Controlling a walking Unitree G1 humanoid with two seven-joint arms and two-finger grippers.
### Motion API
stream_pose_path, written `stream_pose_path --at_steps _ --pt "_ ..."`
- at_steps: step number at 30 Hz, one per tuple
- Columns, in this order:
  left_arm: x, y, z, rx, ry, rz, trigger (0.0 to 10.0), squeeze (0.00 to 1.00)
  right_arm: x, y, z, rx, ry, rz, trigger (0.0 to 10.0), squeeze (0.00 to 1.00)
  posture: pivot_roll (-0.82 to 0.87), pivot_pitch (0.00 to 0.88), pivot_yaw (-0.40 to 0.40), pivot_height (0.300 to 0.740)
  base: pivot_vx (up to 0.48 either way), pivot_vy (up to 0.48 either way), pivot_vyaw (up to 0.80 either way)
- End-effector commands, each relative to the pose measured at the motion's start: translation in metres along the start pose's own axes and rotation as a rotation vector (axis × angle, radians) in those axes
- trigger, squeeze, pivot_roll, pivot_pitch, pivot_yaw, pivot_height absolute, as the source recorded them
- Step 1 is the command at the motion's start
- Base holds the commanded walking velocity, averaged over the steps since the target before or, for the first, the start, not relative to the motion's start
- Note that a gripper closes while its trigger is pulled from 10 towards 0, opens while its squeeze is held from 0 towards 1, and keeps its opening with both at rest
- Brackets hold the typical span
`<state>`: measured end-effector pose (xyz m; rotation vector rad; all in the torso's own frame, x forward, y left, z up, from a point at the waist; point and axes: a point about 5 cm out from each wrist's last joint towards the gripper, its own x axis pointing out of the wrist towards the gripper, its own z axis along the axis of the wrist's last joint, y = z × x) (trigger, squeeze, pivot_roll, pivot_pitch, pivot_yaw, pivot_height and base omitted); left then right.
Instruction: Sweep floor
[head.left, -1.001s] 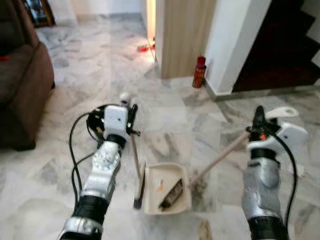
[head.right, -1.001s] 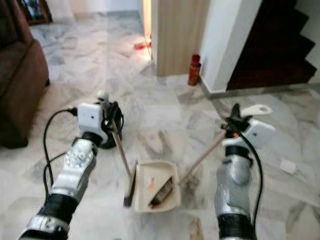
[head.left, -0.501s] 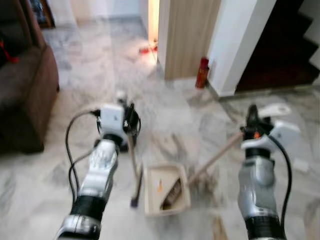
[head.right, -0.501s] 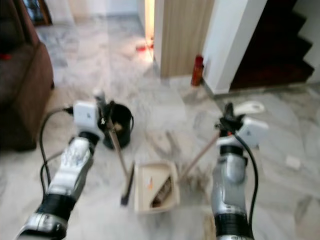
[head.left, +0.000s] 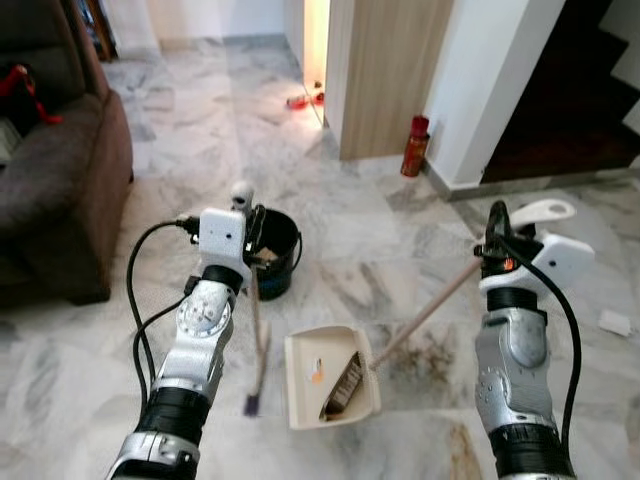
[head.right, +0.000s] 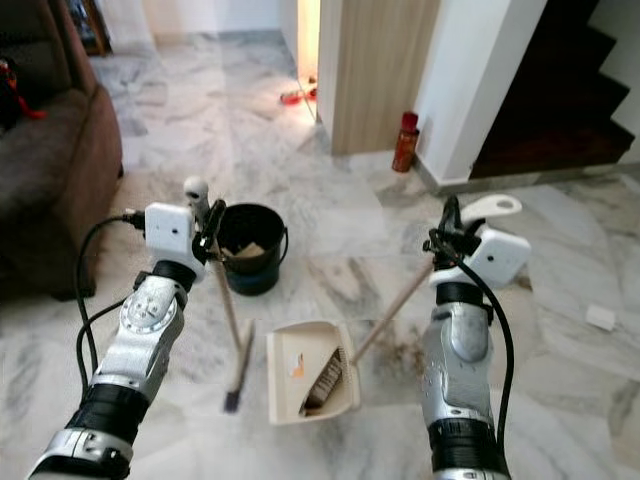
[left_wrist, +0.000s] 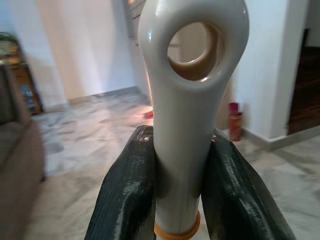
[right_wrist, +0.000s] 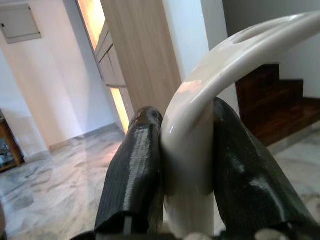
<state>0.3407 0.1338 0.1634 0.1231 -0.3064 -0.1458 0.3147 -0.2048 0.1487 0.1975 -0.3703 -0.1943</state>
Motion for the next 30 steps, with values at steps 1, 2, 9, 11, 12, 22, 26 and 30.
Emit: stream_pose_path --at_steps 1,2,9,11,12,22,26,30 --pt "0.0042 -0.0022 0.0105 -0.001 -0.048 -0.001 10.0 0.0 0.0046 0.0033 0.012 0.013 -0.058 0.011 10.0 0.0 0.11 0.025 -0.017 0.74 0.0 0.0 0.8" --pt "0.0042 -0.0022 0.0103 0.0 -0.047 -0.001 10.0 0.0 0.0046 0.0033 0.0121 0.014 -0.058 0.011 10.0 0.0 0.11 0.025 -0.017 0.74 0.0 0.0 0.8" --pt "0.0048 -0.002 0.0101 0.003 -0.042 0.004 10.0 0.0 0.0046 0.0036 0.0106 0.017 -0.045 0.014 10.0 0.0 0.11 0.037 -0.019 0.74 0.0 0.0 0.63" --pt "0.0047 -0.0018 0.01 0.005 -0.042 0.006 10.0 0.0 0.0044 0.003 0.0089 0.029 -0.034 0.005 10.0 0.0 0.11 0.038 -0.019 0.74 0.0 0.0 0.0" --pt "0.0046 -0.0017 0.01 0.005 -0.041 0.006 10.0 0.0 0.0044 0.0029 0.0086 0.031 -0.033 0.004 10.0 0.0 0.11 0.042 -0.019 0.74 0.0 0.0 0.0" --pt "0.0038 -0.0039 0.0086 0.008 -0.036 -0.01 10.0 0.0 0.0043 0.0033 0.0075 0.033 -0.022 0.005 10.0 0.0 0.11 0.051 -0.018 0.74 0.0 0.0 0.0" --pt "0.0048 -0.0048 0.0095 -0.009 -0.038 -0.011 10.0 0.0 0.0058 0.0032 0.009 0.035 -0.023 0.006 10.0 0.0 0.11 0.051 -0.019 0.74 0.0 0.0 0.0" --pt "0.0045 -0.0082 0.0094 -0.016 -0.037 -0.035 10.0 0.0 0.0094 0.0059 0.0156 0.046 -0.048 0.013 10.0 0.0 0.11 0.053 -0.019 0.74 0.0 0.0 0.0"
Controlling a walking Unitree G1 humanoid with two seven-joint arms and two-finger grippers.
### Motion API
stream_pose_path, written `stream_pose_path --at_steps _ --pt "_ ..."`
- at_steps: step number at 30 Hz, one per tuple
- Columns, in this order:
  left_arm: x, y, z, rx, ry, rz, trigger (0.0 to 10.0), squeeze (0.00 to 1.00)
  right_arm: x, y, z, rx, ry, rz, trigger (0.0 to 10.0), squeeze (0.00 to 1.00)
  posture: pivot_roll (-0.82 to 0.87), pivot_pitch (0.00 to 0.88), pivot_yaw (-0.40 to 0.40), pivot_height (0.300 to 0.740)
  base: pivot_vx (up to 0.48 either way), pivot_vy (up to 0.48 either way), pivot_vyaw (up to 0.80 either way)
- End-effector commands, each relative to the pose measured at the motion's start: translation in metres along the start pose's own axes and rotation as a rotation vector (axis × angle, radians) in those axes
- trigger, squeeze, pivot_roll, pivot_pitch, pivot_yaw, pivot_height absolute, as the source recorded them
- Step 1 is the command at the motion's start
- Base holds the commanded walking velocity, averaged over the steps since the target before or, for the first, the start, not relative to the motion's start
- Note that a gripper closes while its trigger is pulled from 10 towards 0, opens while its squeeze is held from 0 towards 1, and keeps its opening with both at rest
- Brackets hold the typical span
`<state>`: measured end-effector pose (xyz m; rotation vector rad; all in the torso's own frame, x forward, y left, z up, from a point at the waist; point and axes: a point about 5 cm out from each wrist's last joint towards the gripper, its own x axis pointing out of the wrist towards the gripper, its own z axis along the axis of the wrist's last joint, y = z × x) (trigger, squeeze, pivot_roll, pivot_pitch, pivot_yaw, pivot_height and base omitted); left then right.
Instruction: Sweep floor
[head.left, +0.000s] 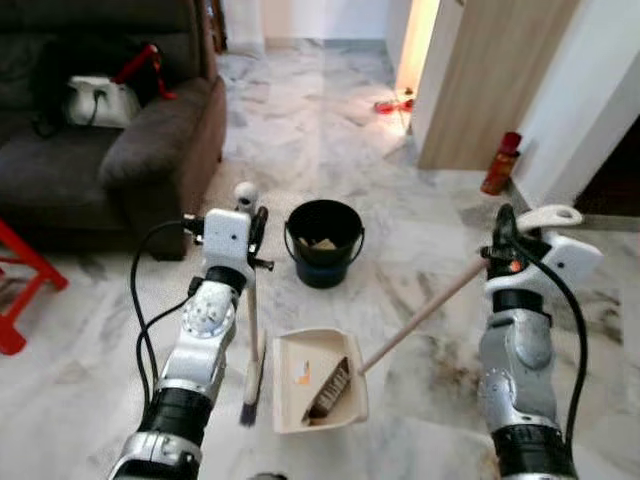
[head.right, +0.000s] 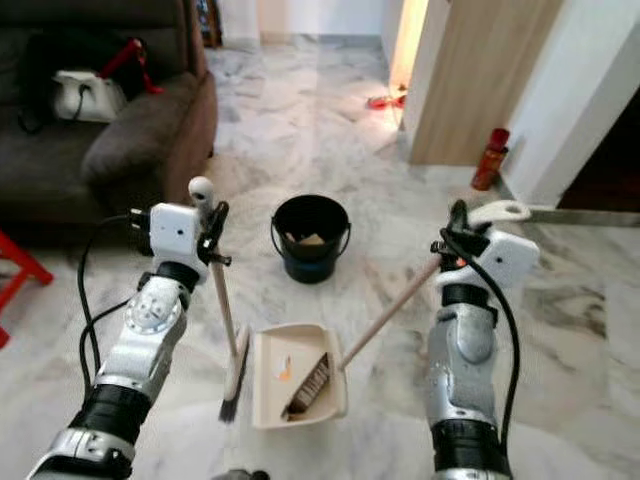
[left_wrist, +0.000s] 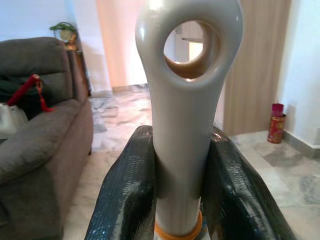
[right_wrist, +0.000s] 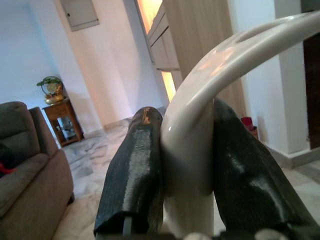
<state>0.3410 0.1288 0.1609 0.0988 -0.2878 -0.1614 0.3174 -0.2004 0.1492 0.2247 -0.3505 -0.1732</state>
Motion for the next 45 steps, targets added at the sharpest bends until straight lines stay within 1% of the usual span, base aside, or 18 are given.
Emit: stream_pose_path --at_steps 1,2,3,5,9,10,12,15,31,33,35,38,45 --pt "0.004 -0.004 0.011 0.012 -0.053 -0.023 10.0 0.0 0.008 0.002 0.019 0.019 -0.081 0.004 10.0 0.0 0.11 0.053 -0.019 0.74 0.0 0.0 0.0" --pt "0.003 -0.004 0.011 0.014 -0.053 -0.022 10.0 0.0 0.012 0.006 0.028 0.034 -0.119 0.006 10.0 0.0 0.11 0.054 -0.02 0.74 0.0 0.0 0.0" --pt "0.003 -0.004 0.011 0.014 -0.053 -0.022 10.0 0.0 0.012 0.006 0.028 0.034 -0.119 0.006 10.0 0.0 0.11 0.054 -0.02 0.74 0.0 0.0 0.0" --pt "0.003 -0.003 0.011 0.015 -0.054 -0.019 10.0 0.0 0.02 0.014 0.051 0.071 -0.217 0.007 10.0 0.0 0.11 0.054 -0.019 0.74 0.0 0.0 0.0" --pt "0.002 -0.002 0.012 0.015 -0.055 -0.018 10.0 0.0 0.025 0.018 0.067 0.081 -0.282 0.004 10.0 0.0 0.11 0.055 -0.019 0.74 0.0 0.0 0.0" --pt "0.002 -0.002 0.012 0.015 -0.056 -0.017 10.0 0.0 0.028 0.022 0.079 0.1 -0.33 0.003 10.0 0.0 0.11 0.055 -0.018 0.74 0.0 0.0 0.0" --pt "0.002 -0.002 0.012 0.016 -0.057 -0.014 10.0 0.0 0.03 0.026 0.091 0.112 -0.371 0.009 10.0 0.0 0.11 0.056 -0.018 0.74 0.0 0.0 0.0" --pt "0.002 -0.002 0.012 0.016 -0.058 -0.014 10.0 0.0 0.032 0.032 0.101 0.123 -0.401 0.013 10.0 0.0 0.11 0.057 -0.018 0.74 0.0 0.0 0.0" --pt "0.002 -0.002 0.012 0.016 -0.058 -0.014 10.0 0.0 0.031 0.033 0.103 0.125 -0.394 0.006 10.0 0.0 0.11 0.057 -0.018 0.74 0.0 0.0 0.0" --pt "0.003 -0.002 0.015 0.027 -0.075 -0.017 10.0 0.0 0.03 0.04 0.107 0.136 -0.413 0.025 10.0 0.0 0.12 0.034 -0.013 0.74 0.0 0.0 0.0" --pt "0.004 -0.002 0.017 0.035 -0.086 -0.018 10.0 0.0 0.03 0.044 0.107 0.144 -0.414 0.038 10.0 0.0 0.12 0.038 -0.014 0.74 0.0 0.0 0.0" --pt "0.003 -0.002 0.017 0.035 -0.087 -0.017 10.0 0.0 0.03 0.045 0.106 0.145 -0.409 0.04 10.0 0.0 0.12 0.041 -0.014 0.74 0.0 0.0 0.0" --pt "0.003 -0.001 0.017 0.038 -0.085 -0.002 10.0 0.0 0.029 0.044 0.105 0.141 -0.397 0.043 10.0 0.0 0.11 0.052 -0.016 0.74 0.256 0.0 0.0"
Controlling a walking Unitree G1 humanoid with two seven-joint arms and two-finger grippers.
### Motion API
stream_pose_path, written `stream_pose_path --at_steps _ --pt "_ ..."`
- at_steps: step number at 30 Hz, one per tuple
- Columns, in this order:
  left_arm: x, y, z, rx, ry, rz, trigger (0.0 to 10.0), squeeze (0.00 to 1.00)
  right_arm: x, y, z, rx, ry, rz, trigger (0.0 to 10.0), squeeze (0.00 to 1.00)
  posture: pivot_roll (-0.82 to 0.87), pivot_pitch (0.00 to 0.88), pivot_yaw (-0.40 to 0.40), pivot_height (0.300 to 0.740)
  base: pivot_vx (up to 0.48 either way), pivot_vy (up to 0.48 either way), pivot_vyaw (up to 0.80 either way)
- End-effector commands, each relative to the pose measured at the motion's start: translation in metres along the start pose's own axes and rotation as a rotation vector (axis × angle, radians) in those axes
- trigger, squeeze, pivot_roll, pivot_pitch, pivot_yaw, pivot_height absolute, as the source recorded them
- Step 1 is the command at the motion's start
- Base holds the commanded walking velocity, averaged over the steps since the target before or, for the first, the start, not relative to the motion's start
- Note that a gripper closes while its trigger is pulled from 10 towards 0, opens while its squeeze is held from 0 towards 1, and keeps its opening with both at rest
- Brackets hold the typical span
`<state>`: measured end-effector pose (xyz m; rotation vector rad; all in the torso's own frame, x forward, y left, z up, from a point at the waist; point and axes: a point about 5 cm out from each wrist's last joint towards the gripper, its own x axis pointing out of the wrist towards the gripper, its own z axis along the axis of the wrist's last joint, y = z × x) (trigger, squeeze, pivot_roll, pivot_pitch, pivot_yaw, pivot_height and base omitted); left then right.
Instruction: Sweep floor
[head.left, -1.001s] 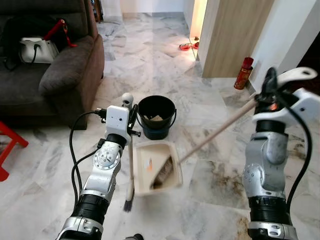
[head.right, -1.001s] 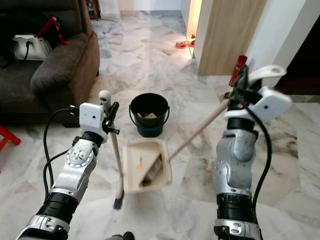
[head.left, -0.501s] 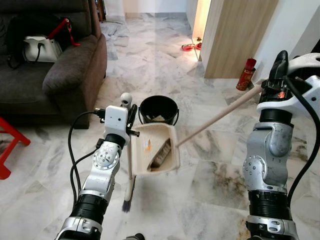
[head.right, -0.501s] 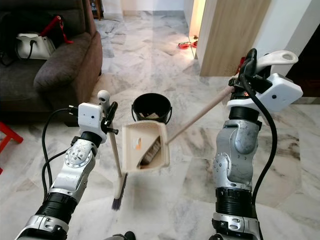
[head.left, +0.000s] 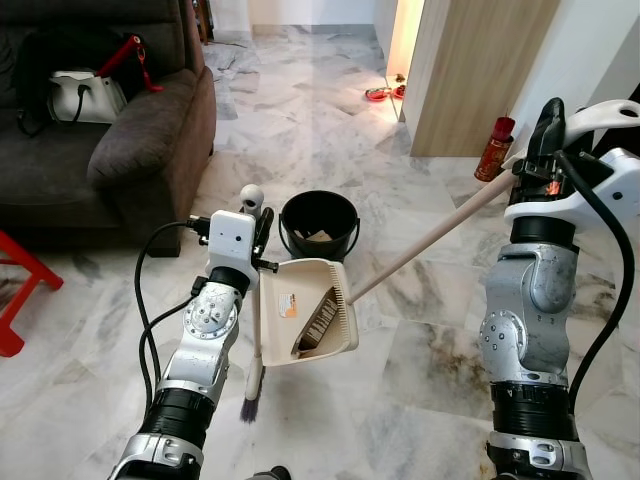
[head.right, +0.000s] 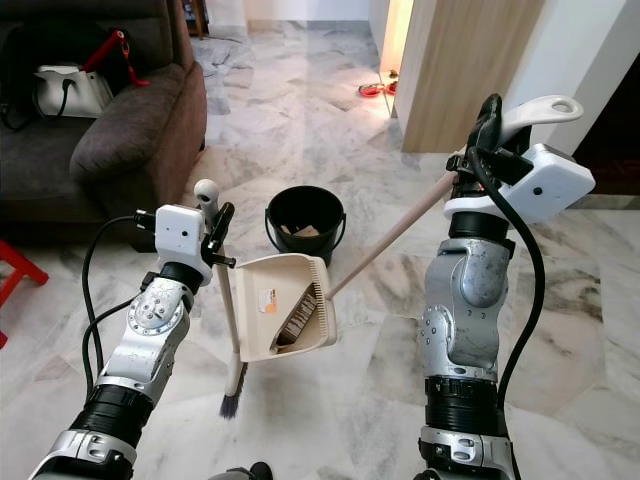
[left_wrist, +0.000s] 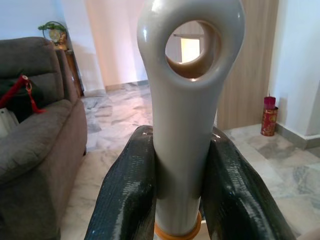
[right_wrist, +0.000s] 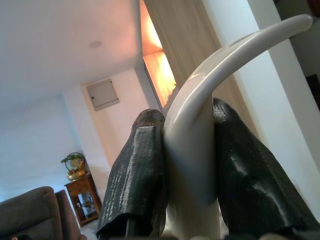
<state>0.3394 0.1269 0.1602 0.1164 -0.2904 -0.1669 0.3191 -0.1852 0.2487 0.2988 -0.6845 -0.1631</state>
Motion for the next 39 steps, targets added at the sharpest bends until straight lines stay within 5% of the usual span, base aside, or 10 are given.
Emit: stream_pose_path --at_steps 1,39 --pt "0.0045 0.0012 0.0166 0.023 -0.082 0.007 10.0 0.0 0.0045 0.0062 0.0163 0.034 -0.074 0.013 10.0 0.0 0.11 0.052 -0.016 0.74 0.266 0.0 0.0" --pt "0.0027 0.0045 0.0158 0.028 -0.079 0.038 10.0 0.0 0.0035 0.0144 0.0122 0.041 -0.039 0.064 10.0 0.0 0.12 0.056 -0.032 0.74 0.334 0.0 0.1"
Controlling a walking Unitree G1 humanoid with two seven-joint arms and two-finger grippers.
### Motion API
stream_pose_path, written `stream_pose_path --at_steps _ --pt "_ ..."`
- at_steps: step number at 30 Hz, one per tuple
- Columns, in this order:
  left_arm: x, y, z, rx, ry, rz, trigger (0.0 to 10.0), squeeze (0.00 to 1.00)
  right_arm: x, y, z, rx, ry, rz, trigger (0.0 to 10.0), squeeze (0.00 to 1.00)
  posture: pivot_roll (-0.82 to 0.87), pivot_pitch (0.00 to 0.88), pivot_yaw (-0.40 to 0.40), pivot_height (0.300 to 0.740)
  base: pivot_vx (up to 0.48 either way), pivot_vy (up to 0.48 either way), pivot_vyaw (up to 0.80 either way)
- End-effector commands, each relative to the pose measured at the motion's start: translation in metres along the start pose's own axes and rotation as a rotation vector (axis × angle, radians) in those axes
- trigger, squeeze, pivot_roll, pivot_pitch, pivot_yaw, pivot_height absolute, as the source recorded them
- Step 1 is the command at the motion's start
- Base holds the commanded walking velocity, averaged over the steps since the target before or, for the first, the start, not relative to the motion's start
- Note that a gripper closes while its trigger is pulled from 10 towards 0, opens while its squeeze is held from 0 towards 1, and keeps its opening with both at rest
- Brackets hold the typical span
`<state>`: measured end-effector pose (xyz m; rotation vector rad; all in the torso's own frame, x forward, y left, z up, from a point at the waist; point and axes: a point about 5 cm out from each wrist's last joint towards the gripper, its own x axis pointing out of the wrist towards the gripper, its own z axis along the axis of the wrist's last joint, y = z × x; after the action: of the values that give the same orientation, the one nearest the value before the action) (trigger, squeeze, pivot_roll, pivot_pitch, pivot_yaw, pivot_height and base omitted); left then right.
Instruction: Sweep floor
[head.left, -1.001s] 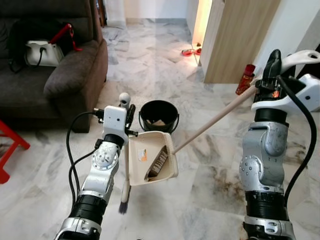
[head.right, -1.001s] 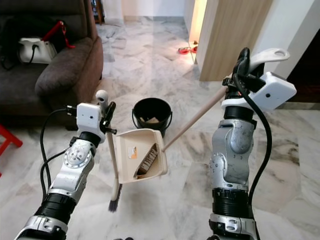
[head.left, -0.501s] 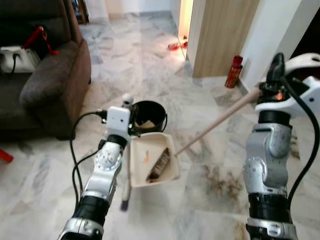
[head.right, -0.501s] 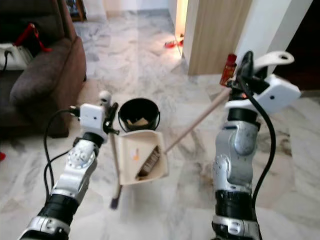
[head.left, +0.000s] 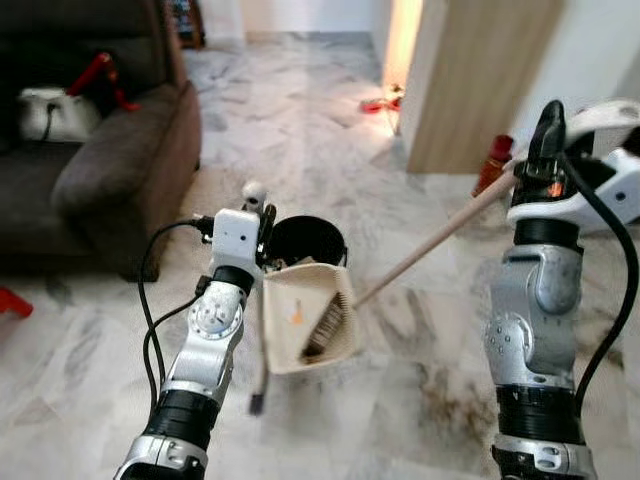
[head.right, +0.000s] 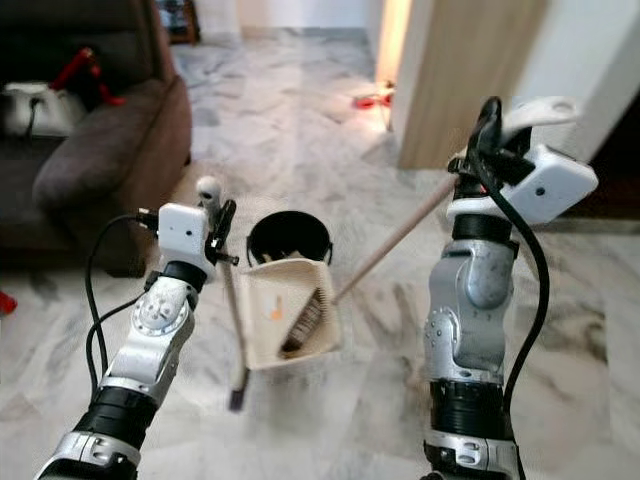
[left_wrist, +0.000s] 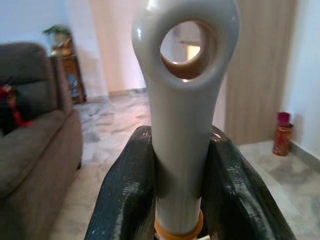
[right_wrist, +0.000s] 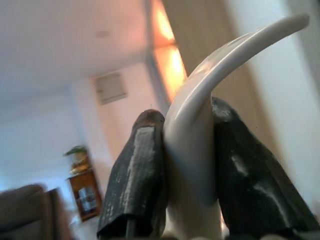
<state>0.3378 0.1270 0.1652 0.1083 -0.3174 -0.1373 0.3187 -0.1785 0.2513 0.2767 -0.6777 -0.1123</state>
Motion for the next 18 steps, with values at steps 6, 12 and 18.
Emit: stream_pose_path --at_steps 6,12,18 --pt "0.003 0.0044 0.0104 0.03 -0.052 0.007 10.0 0.0 0.0041 0.0079 0.0112 0.05 -0.052 0.016 10.0 0.0 0.12 0.055 -0.033 0.74 0.341 0.0 0.0" --pt "0.003 0.003 0.0103 0.027 -0.053 0.004 10.0 0.0 0.0038 0.0084 0.0115 0.05 -0.053 0.021 10.0 0.0 0.12 0.049 -0.031 0.74 0.339 0.0 0.0" --pt "0.0044 0.0033 0.0113 0.03 -0.056 0.004 10.0 0.0 0.0037 0.009 0.0114 0.056 -0.051 0.026 10.0 0.0 0.12 0.046 -0.03 0.74 0.338 0.0 0.0"
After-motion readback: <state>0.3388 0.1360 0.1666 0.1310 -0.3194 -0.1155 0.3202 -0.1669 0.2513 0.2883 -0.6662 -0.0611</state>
